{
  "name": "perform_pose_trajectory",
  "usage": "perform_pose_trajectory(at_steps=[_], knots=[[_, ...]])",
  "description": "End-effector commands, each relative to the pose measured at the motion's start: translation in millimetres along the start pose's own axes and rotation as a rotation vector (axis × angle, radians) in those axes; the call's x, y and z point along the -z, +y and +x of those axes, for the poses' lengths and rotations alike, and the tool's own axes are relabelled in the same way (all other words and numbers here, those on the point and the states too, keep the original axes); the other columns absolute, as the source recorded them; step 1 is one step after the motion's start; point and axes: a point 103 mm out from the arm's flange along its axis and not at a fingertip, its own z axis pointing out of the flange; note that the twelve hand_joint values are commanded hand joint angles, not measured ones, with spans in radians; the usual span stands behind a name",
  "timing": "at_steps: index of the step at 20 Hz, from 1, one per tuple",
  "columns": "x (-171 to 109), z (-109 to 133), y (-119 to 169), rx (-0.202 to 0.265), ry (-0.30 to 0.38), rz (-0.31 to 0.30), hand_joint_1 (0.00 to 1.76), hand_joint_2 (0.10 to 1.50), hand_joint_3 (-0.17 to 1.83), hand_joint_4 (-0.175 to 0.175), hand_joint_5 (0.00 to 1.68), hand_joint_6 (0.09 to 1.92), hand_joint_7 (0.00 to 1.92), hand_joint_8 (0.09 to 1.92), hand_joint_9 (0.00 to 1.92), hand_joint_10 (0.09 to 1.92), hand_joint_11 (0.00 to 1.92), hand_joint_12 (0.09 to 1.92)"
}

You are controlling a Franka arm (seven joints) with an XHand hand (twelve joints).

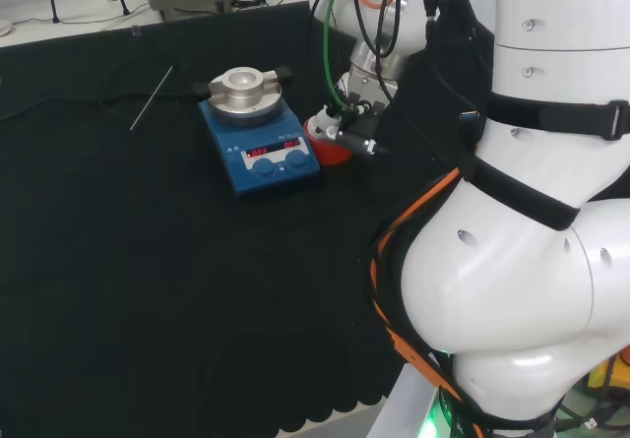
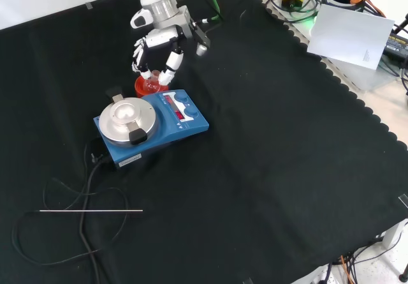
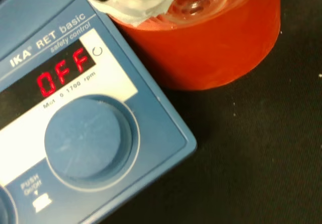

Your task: Pick up the round-bottom flask.

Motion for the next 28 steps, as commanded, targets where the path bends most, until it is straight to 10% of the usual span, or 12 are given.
perform_pose_trajectory(at_steps=[1, 15, 19, 28], knots=[[14.9, -0.1, 9.1, -0.028, 0.020, -0.076, 1.07, 0.94, 0.32, 0.101, 1.03, 0.99, 0.54, 0.61, 0.73, 0.56, 0.26, 1.31], [31.3, 11.7, -1.5, 0.002, -0.046, -0.042, 1.05, 0.84, 0.52, 0.139, 1.01, 1.06, 0.58, 0.60, 0.77, 0.53, 0.32, 1.31], [32.5, 1.8, 8.6, -0.003, -0.171, -0.022, 0.98, 0.65, 0.70, -0.017, 0.67, 0.93, 0.38, 0.64, 0.58, 0.61, 0.16, 1.35], [35.0, -18.6, 31.6, -0.033, -0.219, -0.042, 0.97, 0.57, 0.76, -0.038, 0.57, 0.85, 0.29, 0.66, 0.49, 0.66, 0.08, 1.36]])
